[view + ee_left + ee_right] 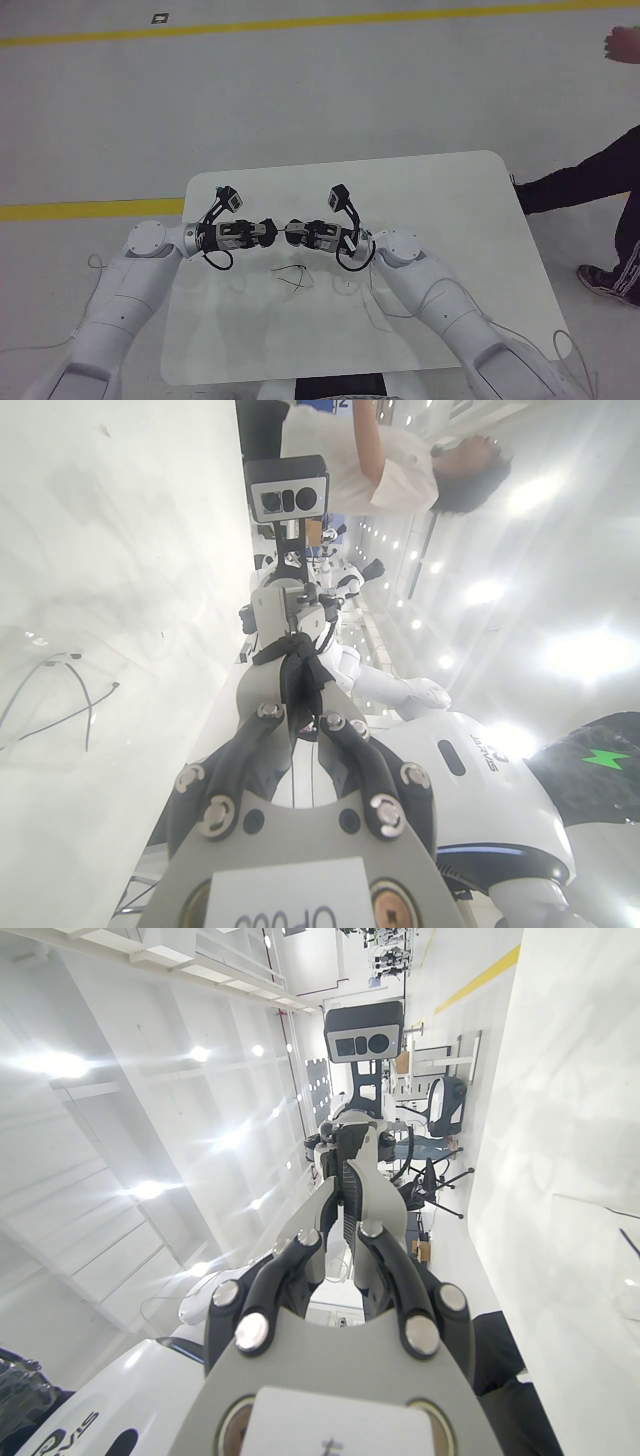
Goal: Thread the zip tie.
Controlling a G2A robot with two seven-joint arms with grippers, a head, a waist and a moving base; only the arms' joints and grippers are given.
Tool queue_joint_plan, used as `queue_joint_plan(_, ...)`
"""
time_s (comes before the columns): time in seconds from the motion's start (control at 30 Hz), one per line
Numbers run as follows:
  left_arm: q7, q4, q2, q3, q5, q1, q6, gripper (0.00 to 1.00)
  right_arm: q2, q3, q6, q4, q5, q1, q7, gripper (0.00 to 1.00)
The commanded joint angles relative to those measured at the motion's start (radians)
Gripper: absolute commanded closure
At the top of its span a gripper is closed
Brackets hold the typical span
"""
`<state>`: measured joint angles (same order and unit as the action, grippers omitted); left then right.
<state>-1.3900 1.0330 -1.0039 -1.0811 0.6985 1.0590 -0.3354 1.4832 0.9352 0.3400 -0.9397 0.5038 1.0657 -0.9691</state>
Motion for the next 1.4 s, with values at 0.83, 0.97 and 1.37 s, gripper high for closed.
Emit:
queue_joint_plan(0.83,0.0,0.0,0.0,0.0,0.0,0.0,0.0,0.0,-0.007,0.023,0.0,-0.013,0.003,0.011,0.006,1.0)
queue_joint_plan(0.97,0.0,0.0,0.0,0.0,0.0,0.0,0.0,0.0,-0.007,0.023,0.0,-0.013,0.003,0.011,0.006,1.0)
queue_joint_plan(1.37,0.033,0.021,0.004,0.005,-0.029,0.014,-0.002,0.0,-0.01,0.04,0.0,-0.061,0.022,0.05,0.065,1.0)
